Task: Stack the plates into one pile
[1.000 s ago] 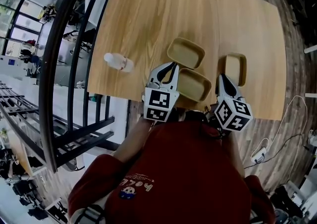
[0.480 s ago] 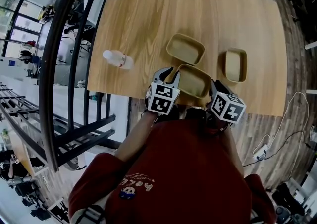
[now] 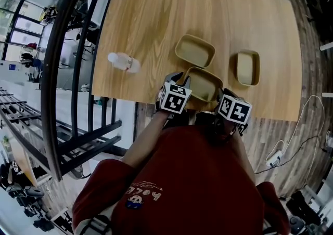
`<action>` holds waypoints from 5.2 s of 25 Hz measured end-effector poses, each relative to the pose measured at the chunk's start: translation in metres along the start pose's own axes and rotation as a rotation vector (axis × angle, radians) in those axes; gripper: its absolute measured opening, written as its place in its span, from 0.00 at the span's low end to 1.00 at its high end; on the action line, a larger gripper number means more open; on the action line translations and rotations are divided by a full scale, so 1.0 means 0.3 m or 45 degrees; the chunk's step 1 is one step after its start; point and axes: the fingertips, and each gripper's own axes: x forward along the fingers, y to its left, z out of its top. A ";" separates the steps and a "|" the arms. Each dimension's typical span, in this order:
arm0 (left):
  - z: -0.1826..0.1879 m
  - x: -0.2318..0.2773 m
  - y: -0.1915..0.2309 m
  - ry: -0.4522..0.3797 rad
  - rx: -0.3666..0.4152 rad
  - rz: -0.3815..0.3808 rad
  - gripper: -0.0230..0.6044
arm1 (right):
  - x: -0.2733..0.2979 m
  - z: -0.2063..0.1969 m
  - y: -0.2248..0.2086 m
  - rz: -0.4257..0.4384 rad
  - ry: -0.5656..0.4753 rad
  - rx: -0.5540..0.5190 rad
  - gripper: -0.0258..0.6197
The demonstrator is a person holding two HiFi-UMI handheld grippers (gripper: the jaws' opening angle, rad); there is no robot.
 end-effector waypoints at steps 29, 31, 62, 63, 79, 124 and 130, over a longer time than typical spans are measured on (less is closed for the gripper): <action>-0.059 0.063 0.004 0.046 -0.150 -0.038 0.09 | 0.061 -0.020 -0.018 -0.032 0.047 0.027 0.12; -0.051 0.054 0.005 0.039 -0.151 -0.036 0.09 | 0.058 -0.015 -0.014 -0.026 0.040 0.024 0.12; 0.198 -0.085 0.154 -0.166 -0.110 0.075 0.08 | -0.005 0.231 0.173 0.123 -0.189 -0.034 0.12; 0.213 -0.086 0.162 -0.174 -0.105 0.081 0.08 | -0.002 0.244 0.181 0.134 -0.198 -0.036 0.12; 0.420 -0.032 0.265 -0.222 -0.025 0.112 0.08 | 0.037 0.432 0.226 0.128 -0.272 -0.027 0.12; 0.270 0.139 0.285 0.279 0.019 0.012 0.08 | 0.213 0.305 0.171 0.093 0.173 0.025 0.11; 0.202 0.147 0.274 0.388 0.036 0.003 0.09 | 0.227 0.260 0.157 0.069 0.241 0.013 0.11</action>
